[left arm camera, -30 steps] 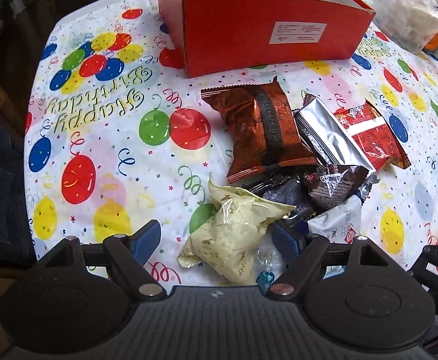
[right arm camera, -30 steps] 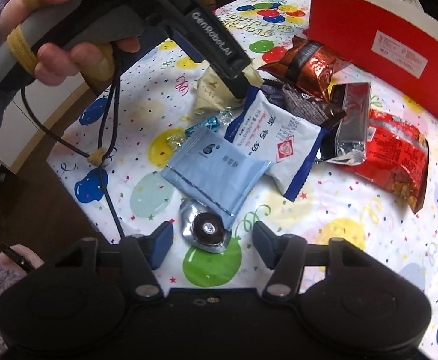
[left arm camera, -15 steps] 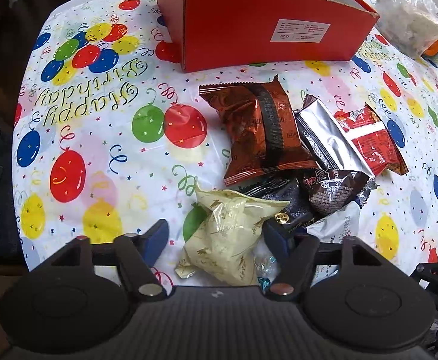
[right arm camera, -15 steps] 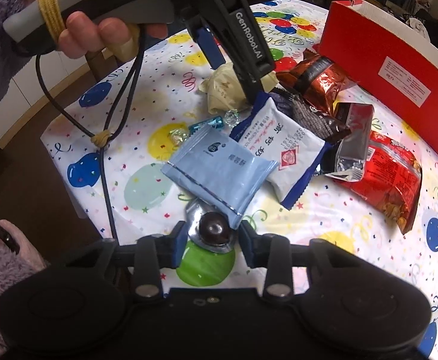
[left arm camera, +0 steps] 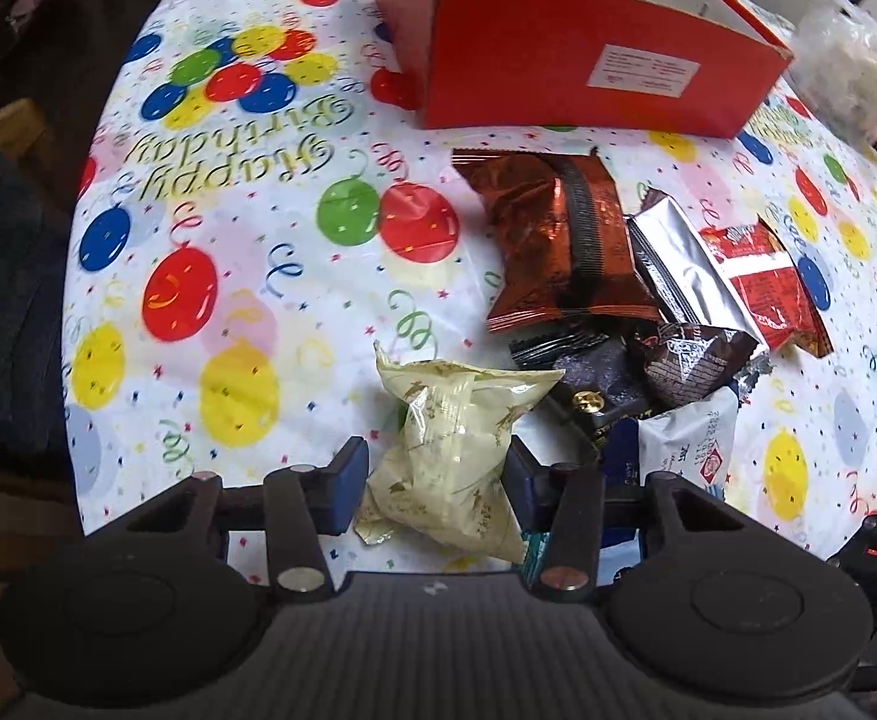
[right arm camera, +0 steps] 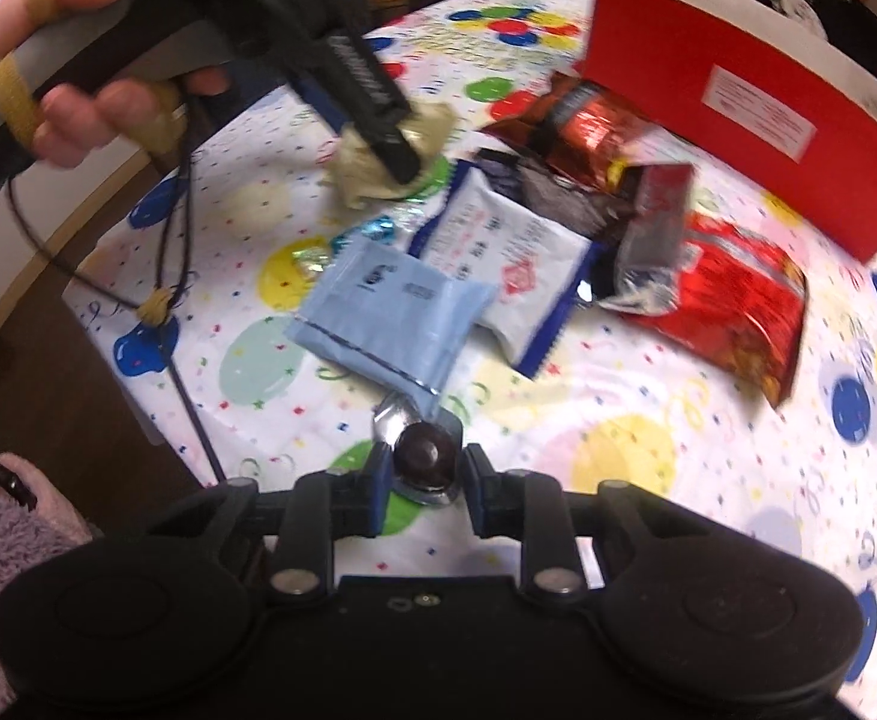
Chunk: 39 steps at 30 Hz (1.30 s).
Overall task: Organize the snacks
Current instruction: 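Grasp the cream bag with the left gripper while the right grasps the silver chocolate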
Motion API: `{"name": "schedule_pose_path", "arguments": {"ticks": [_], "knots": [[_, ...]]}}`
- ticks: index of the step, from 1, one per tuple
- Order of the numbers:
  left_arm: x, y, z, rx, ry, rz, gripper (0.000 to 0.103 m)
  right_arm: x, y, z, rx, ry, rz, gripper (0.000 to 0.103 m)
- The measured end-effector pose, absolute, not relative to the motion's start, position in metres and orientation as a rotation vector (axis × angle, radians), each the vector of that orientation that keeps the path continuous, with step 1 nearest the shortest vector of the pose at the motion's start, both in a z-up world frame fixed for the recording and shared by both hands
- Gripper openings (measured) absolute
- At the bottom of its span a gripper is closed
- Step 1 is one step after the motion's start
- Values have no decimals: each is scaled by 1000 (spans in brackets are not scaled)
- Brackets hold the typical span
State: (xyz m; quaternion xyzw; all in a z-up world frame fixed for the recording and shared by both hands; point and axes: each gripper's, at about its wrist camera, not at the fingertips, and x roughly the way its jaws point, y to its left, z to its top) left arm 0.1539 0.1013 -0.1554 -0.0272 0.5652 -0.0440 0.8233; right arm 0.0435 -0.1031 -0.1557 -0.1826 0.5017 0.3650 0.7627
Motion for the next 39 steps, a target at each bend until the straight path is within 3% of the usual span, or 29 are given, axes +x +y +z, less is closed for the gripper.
{"name": "schedule_pose_path", "arguments": {"ticks": [11,21,28,29,32,39], "knots": [[142,117,-147,-166,1175,-35,45,49,-121,-150,-334,1070,702,22],[131,119,-129,-196,1146,-31,27,67,-153,-126,-230,1025,598,22],[131,127,-133,-284,1164,-18,28,80,-166,-114,-175,997,552,22],[131,128,-133,-299,1170,-16,31,80,-167,-114,-170,996,548,22],[132,132,-136,-349,1165,9,67,81,-169,-115,-158,999,542,22],[147,122,-150,-363,1168,47,68,82,-172,-114,-147,1001,530,22]]}}
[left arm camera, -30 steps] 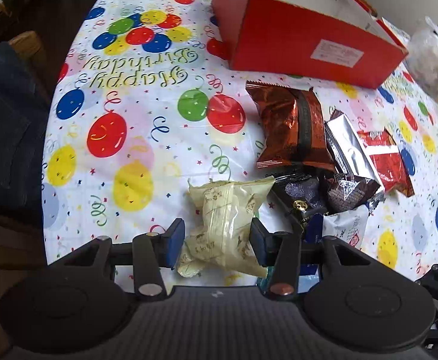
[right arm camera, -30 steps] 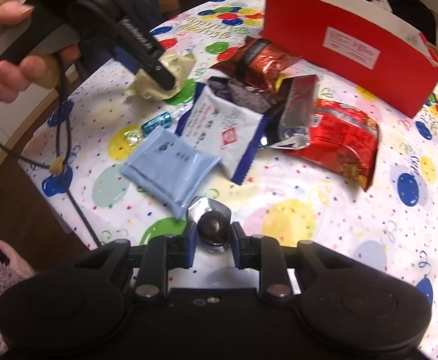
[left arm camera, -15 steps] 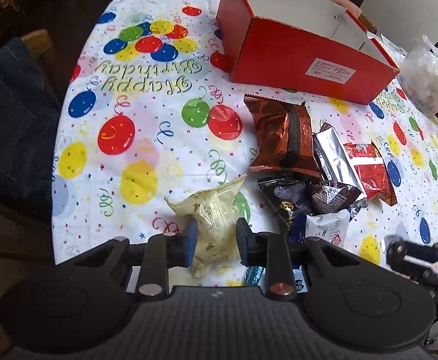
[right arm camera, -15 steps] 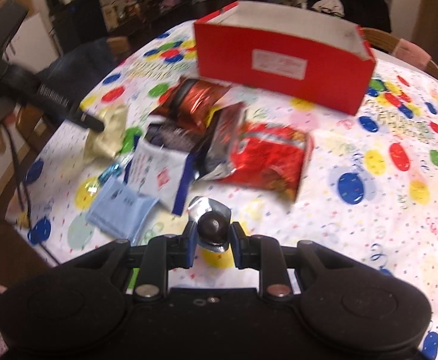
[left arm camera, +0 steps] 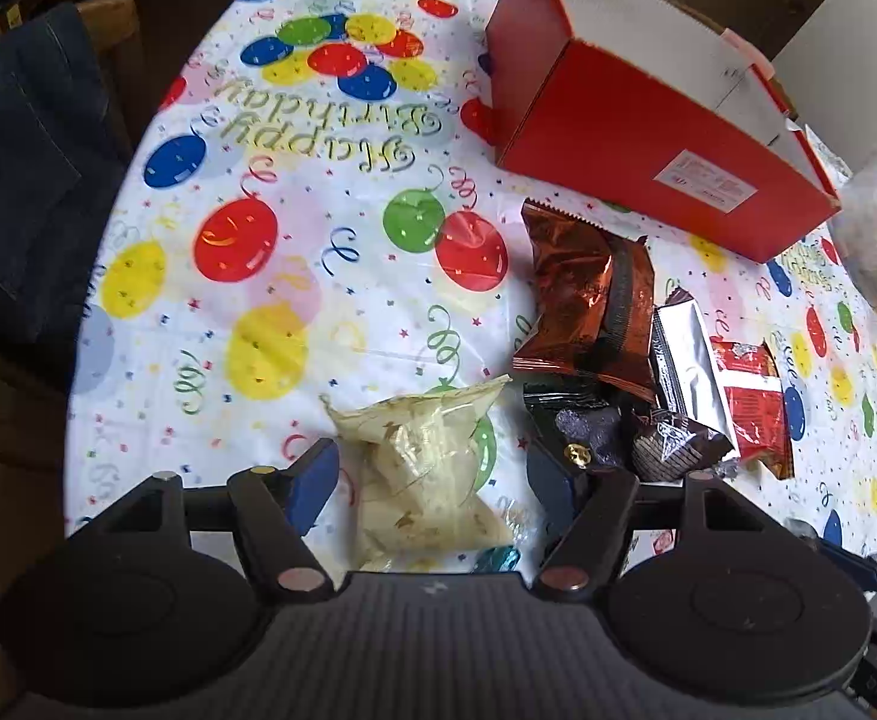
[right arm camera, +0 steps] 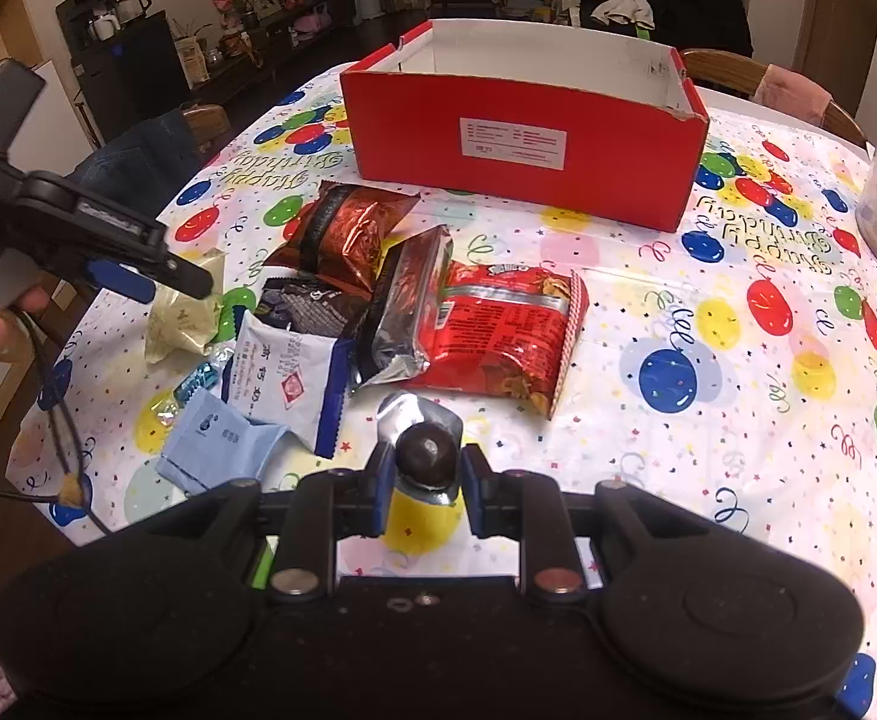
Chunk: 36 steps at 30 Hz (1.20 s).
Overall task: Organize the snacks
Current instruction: 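Grasp the cream bag with the left gripper while the right grasps the silver chocolate, then carry the cream bag and silver chocolate over the red box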
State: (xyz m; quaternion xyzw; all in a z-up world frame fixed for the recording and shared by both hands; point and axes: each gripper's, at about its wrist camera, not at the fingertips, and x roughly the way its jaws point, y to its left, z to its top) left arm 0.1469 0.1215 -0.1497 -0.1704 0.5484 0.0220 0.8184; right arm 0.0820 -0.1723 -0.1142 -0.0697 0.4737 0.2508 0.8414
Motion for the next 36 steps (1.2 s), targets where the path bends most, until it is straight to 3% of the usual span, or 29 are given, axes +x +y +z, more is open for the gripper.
{"name": "schedule_pose_path", "arguments": {"ticks": [6,12,23,36], "knots": [[155,120,-168,-385,1205,90,51,83,-174,-111,-145,995,519,22],[156,121,-167,-374,1192,100,41,83,-176,-109,-142,989,511,22],[137,121,-141,-387,1183,119,38,97,-183,-96,-103,974,500,22],[173,76,-52,-360,1064,57,38,183,-205,-46,-14,897,511,22]]}}
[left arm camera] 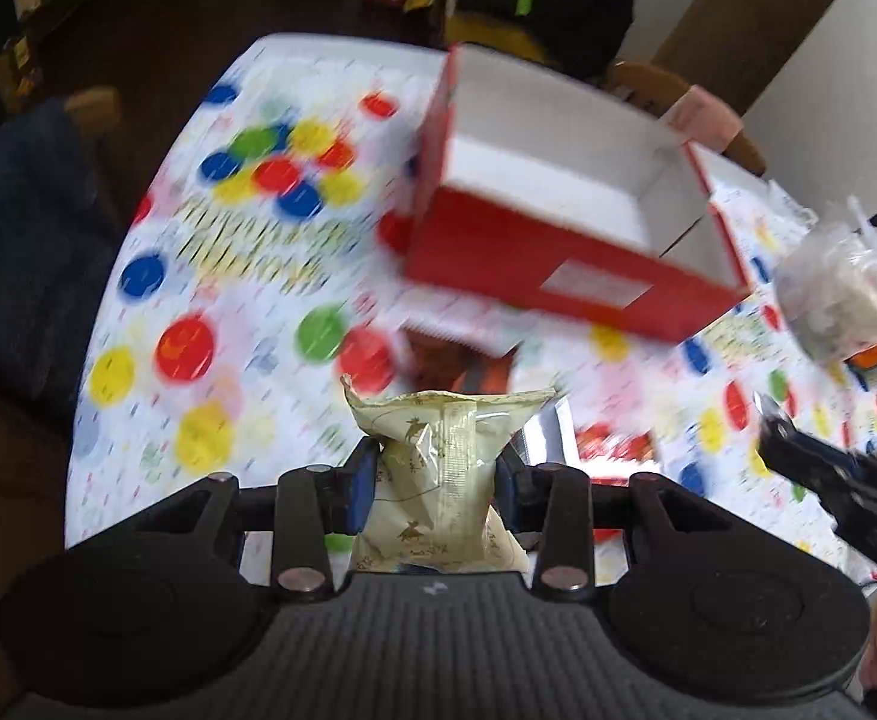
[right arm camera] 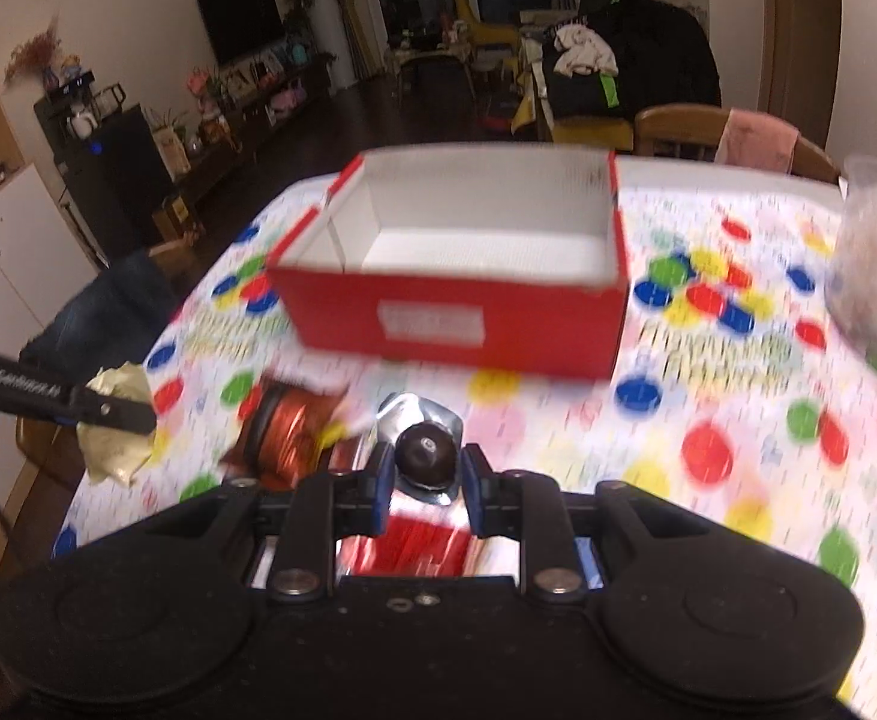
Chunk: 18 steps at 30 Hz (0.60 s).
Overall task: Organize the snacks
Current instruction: 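Carry the cream bag and silver chocolate over the red box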
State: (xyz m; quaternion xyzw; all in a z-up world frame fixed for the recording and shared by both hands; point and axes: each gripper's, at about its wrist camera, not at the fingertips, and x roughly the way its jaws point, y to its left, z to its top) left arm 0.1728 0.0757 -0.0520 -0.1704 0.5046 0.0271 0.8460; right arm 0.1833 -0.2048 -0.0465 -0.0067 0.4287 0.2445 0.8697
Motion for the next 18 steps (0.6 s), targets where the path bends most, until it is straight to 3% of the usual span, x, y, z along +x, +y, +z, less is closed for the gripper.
{"name": "schedule_pose_path", "arguments": {"ticks": [18], "knots": [[326,29,-11,-269,1010,85,38,342,-196,-35,-40,875,540,23]]}}
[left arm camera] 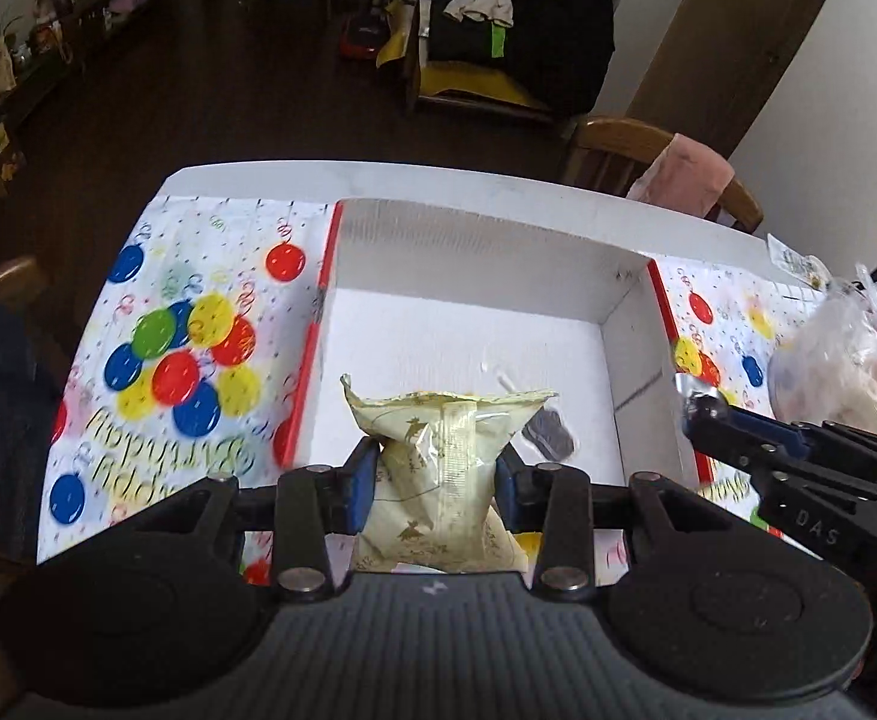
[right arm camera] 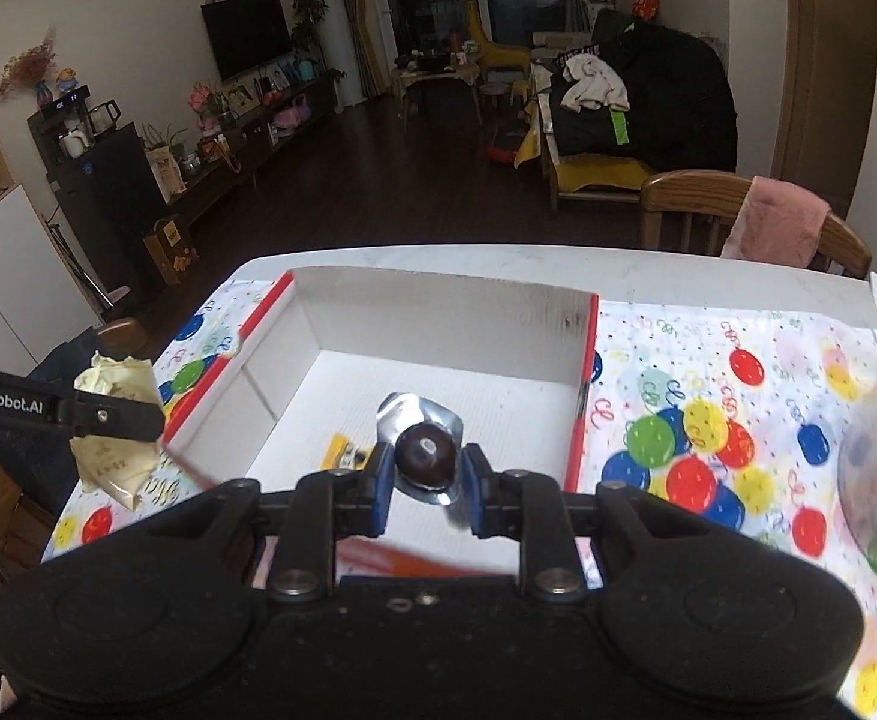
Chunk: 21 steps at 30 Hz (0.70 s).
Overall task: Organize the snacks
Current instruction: 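Carry the cream bag and silver chocolate over the red box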
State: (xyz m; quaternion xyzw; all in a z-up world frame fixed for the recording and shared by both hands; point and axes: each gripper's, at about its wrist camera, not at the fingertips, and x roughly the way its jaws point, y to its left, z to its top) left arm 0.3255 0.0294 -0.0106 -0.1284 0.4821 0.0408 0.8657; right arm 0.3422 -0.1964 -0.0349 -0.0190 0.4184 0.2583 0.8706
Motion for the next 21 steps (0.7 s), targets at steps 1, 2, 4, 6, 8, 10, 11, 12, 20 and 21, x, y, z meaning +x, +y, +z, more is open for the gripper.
{"name": "schedule_pose_path", "arguments": {"ticks": [1,2,4,6,8,10,11,12,20,21], "knots": [[333,27,-11,-262,1014,89,38,350,-194,-37,-39,884,539,23],[342,26,-13,-254,1018,91,38,358,-192,-40,-40,893,536,23],[359,23,-18,-235,1028,107,38,375,-187,-47,-44,919,532,23],[375,22,-24,-222,1047,116,38,387,-181,-54,-54,941,526,23],[389,22,-31,-213,1060,135,38,398,-173,-61,-76,959,523,23],[401,23,-38,-205,1076,163,38,406,-166,-70,-107,979,526,23],[407,23,-42,-200,1086,178,38,410,-162,-75,-123,990,528,23],[412,23,-46,-193,1098,188,38,413,-158,-80,-139,999,531,23],[446,18,-85,-155,1210,217,38,433,-132,-115,-212,1083,566,23],[450,18,-90,-151,1227,219,38,434,-130,-118,-221,1090,568,22]]}}
